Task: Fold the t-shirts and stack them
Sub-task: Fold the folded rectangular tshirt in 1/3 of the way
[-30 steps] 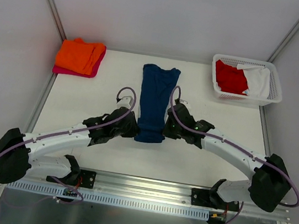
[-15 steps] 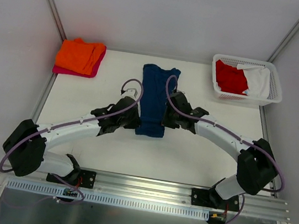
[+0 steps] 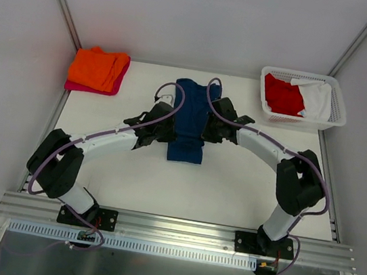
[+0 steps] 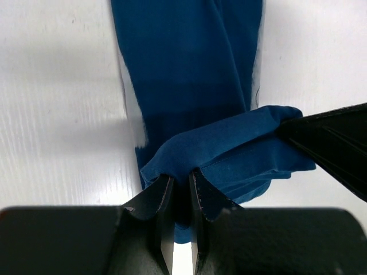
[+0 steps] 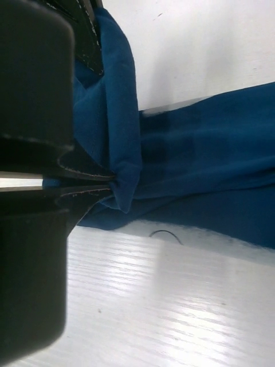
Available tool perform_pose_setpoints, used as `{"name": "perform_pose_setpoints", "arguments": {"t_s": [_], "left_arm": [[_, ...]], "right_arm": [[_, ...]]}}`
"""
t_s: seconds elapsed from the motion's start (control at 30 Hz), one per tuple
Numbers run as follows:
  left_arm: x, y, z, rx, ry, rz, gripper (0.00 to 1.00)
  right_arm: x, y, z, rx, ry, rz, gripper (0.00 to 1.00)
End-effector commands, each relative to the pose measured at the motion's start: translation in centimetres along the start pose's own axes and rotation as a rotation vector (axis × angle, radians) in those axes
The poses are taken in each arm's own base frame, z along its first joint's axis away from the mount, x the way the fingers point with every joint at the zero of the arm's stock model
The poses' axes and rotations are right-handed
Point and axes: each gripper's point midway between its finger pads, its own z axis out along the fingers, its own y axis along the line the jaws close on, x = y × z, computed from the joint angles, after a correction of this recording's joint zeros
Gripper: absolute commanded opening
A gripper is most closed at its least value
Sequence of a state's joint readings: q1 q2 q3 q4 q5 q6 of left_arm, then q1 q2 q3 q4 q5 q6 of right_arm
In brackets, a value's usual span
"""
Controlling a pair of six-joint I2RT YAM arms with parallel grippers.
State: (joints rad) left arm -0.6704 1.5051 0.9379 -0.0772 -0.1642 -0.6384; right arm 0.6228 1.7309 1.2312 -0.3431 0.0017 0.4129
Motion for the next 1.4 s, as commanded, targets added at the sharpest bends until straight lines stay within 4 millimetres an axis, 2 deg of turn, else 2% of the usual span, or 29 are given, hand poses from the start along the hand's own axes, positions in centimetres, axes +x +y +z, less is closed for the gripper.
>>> {"name": "perform_pose_setpoints", "arguments": {"t_s": [0.0, 0.17, 0.37, 0.57, 0.73, 0.8, 0.97, 1.0, 1.03, 1.07, 1.1, 1.13, 1.17, 1.2, 1.23, 1.3, 1.33, 1.37], "left_arm": [[-2.9, -0.2, 0.6, 0.007, -0.050, 0.029, 0.00], [-3.1, -0.1, 2.0, 0.007, -0.031, 0.025, 0.00], [-2.2, 0.4, 3.2, 0.008, 0.000, 0.018, 0.00], [-2.2, 0.6, 4.9, 0.002, 0.016, 0.012, 0.00], [-2.4, 1.0, 6.4, -0.007, 0.035, 0.008, 0.00], [-3.0, 0.6, 7.1, 0.014, 0.019, -0.001, 0.00], [-3.1, 0.5, 8.2, 0.041, 0.030, -0.002, 0.00], [-3.1, 0.5, 8.4, 0.045, 0.033, -0.001, 0.04], [-2.9, 0.5, 8.7, 0.054, 0.039, -0.003, 0.15], [-2.8, 0.6, 8.8, 0.060, 0.040, -0.003, 0.37], [-2.6, 0.4, 8.9, 0.081, 0.050, -0.004, 0.49], [-2.4, 0.4, 9.0, 0.090, 0.048, -0.006, 0.67], [-2.3, 0.3, 9.0, 0.100, 0.050, -0.008, 0.99], [-2.2, 0.4, 9.1, 0.101, 0.049, -0.008, 0.99], [-2.1, 0.4, 9.1, 0.103, 0.050, -0.009, 0.99], [-1.9, 0.5, 9.0, 0.103, 0.054, -0.003, 0.99], [-2.0, 0.6, 9.0, 0.101, 0.050, -0.005, 0.99], [-1.9, 0.7, 9.0, 0.098, 0.052, -0.005, 0.99]], "right_arm": [[-2.3, -0.9, 0.3, 0.025, -0.024, -0.016, 0.00], [-2.8, -0.7, 1.6, 0.003, 0.009, -0.009, 0.00], [-2.8, -1.0, 3.1, 0.013, 0.030, -0.007, 0.01], [-3.8, -1.4, 4.5, 0.022, 0.036, 0.008, 0.01], [-4.7, -2.5, 5.9, 0.037, 0.044, 0.030, 0.00], [-5.2, -2.9, 6.1, 0.039, 0.042, 0.042, 0.01], [-5.8, -3.8, 6.3, 0.050, 0.035, 0.051, 0.01], [-5.8, -4.1, 6.4, 0.055, 0.038, 0.052, 0.00], [-5.8, -4.2, 6.5, 0.059, 0.039, 0.052, 0.01], [-5.7, -4.3, 6.6, 0.059, 0.041, 0.053, 0.01], [-5.6, -4.4, 6.7, 0.060, 0.046, 0.054, 0.01], [-5.5, -4.5, 6.8, 0.060, 0.049, 0.056, 0.15], [-5.4, -4.6, 6.8, 0.062, 0.050, 0.057, 0.31], [-5.4, -4.7, 6.8, 0.061, 0.048, 0.058, 0.47], [-5.3, -4.8, 6.7, 0.064, 0.046, 0.061, 0.70], [-5.3, -4.8, 6.6, 0.066, 0.043, 0.060, 0.81], [-5.3, -4.9, 6.5, 0.069, 0.043, 0.060, 0.92], [-5.5, -4.8, 6.2, 0.065, 0.036, 0.062, 0.97]]}}
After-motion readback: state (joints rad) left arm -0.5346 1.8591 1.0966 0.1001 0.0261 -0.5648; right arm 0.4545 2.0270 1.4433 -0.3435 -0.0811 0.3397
